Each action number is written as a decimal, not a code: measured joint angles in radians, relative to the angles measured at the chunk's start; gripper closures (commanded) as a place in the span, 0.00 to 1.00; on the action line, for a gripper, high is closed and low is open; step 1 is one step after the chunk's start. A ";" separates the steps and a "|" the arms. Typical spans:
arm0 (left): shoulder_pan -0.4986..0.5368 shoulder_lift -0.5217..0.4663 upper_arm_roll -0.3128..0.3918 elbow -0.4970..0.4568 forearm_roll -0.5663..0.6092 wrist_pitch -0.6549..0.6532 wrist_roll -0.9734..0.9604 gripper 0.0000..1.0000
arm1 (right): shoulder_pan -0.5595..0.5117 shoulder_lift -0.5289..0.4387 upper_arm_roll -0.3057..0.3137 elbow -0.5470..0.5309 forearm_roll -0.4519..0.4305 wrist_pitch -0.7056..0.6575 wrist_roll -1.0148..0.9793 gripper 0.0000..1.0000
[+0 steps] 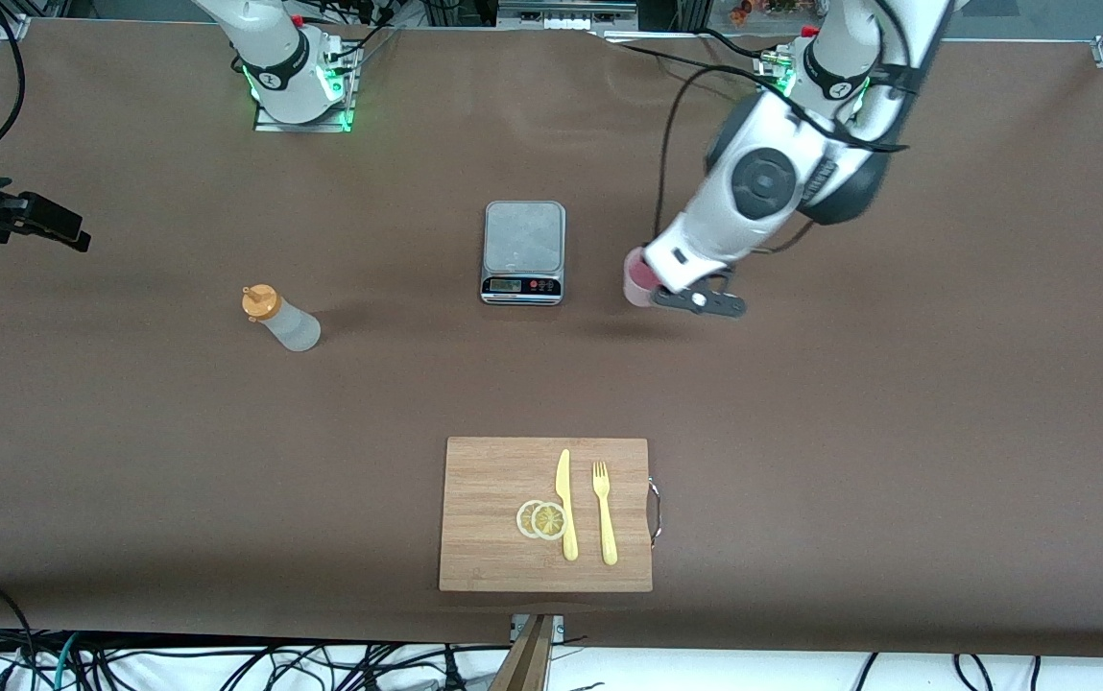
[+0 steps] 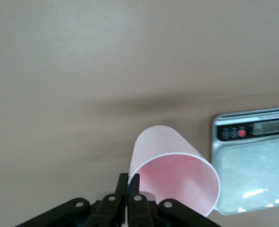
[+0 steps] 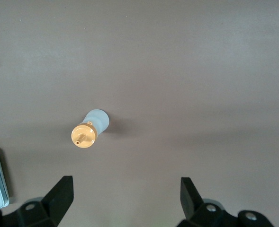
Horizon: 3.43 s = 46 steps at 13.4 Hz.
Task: Add sauce to pink cup with both arms
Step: 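Carry the pink cup with the left gripper onto the scale, then release the cup and withdraw the left gripper while the right gripper reaches the bottle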
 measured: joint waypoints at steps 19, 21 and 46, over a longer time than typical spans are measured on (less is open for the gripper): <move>-0.320 0.215 0.011 0.140 -0.106 0.127 -0.268 0.00 | 0.006 0.105 0.008 -0.004 0.051 -0.004 -0.309 0.00; -0.314 0.216 0.019 0.155 -0.106 0.127 -0.268 0.00 | 0.003 0.146 0.005 -0.004 0.101 -0.002 -0.479 0.00; 0.546 -0.130 0.087 0.510 0.103 -0.683 0.411 0.00 | -0.302 0.790 -0.011 -0.089 1.017 -0.185 -2.474 0.00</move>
